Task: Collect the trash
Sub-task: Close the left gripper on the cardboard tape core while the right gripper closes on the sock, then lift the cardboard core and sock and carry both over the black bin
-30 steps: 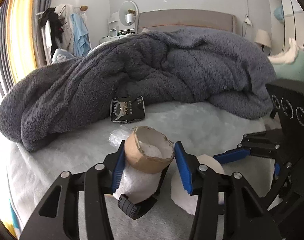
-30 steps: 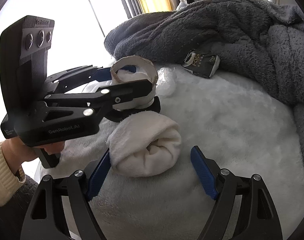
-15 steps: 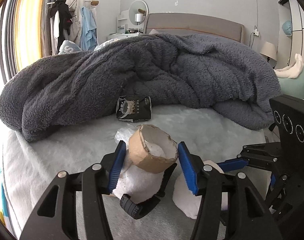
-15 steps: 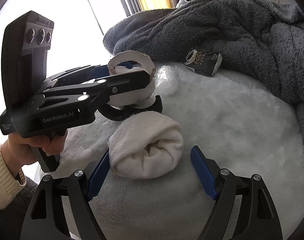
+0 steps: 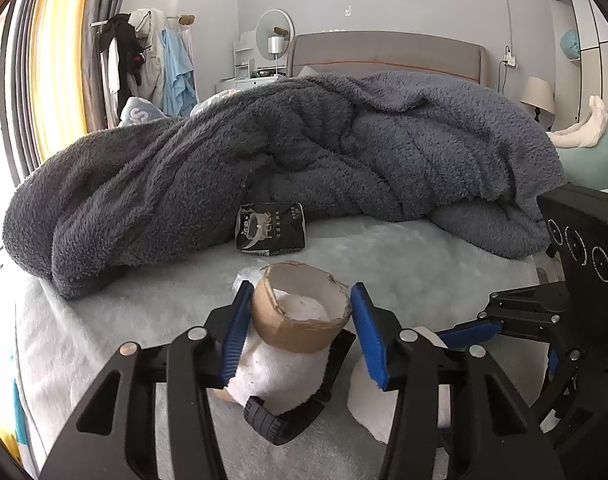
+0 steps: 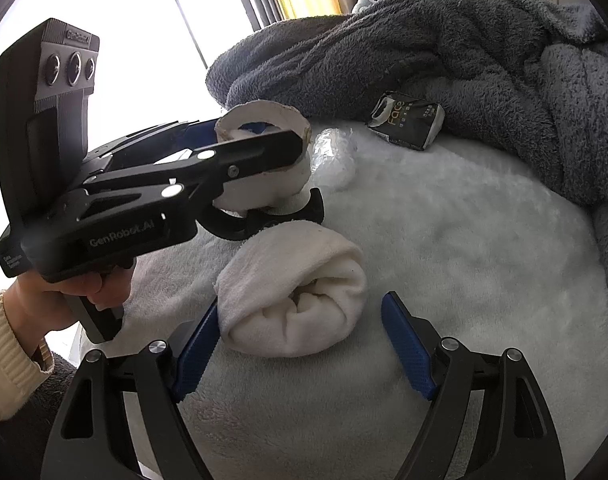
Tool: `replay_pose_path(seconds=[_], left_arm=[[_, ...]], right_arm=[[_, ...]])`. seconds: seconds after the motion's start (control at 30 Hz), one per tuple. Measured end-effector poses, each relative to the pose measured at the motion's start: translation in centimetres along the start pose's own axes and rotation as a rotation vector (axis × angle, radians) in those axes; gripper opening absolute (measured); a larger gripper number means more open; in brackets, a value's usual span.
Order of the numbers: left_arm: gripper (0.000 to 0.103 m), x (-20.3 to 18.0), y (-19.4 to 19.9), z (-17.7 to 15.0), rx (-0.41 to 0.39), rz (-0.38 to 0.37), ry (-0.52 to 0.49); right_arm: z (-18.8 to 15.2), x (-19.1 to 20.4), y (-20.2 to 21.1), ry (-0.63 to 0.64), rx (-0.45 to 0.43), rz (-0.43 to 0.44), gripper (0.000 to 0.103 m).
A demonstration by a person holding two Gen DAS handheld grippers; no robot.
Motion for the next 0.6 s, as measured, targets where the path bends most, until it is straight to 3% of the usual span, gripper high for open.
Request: replay_pose_path(seconds=[0.1,0.3,0.43,0.6], left_arm=[[0.052,0.6,0.1,0.1,-0.003,0.004,0.043],[0.052,1.6,0.7,0.5,-0.017,-0.004,0.124],[0.052,2.3,1.7,1.3,-0.041,-0.029,0.217],[0.052,2.8,3.0,1.6,-0.048,-0.015,0.210]], right_arm=[[-0.1,0.2,-0.2,0.001,0.010,0.008,0.066],[0.5,0.8,-0.2,0.016,0.014,-0.010,0.053],[1.3,0.2,0.6,0.006,-0.009,-0.050,0.052],[3.1,-0.9,1.8,-0.019,-0.060,-0.116,0.051]])
Point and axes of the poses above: each gripper's, at about its wrist camera, not at the fingertips, and y roughly against the way its jaws point, x to its left, z to its top, the point moved 8 cm from there along -y, roughly the way its jaws point, and after that the axes turned 14 degrees about -x, right-handed, at the moved point
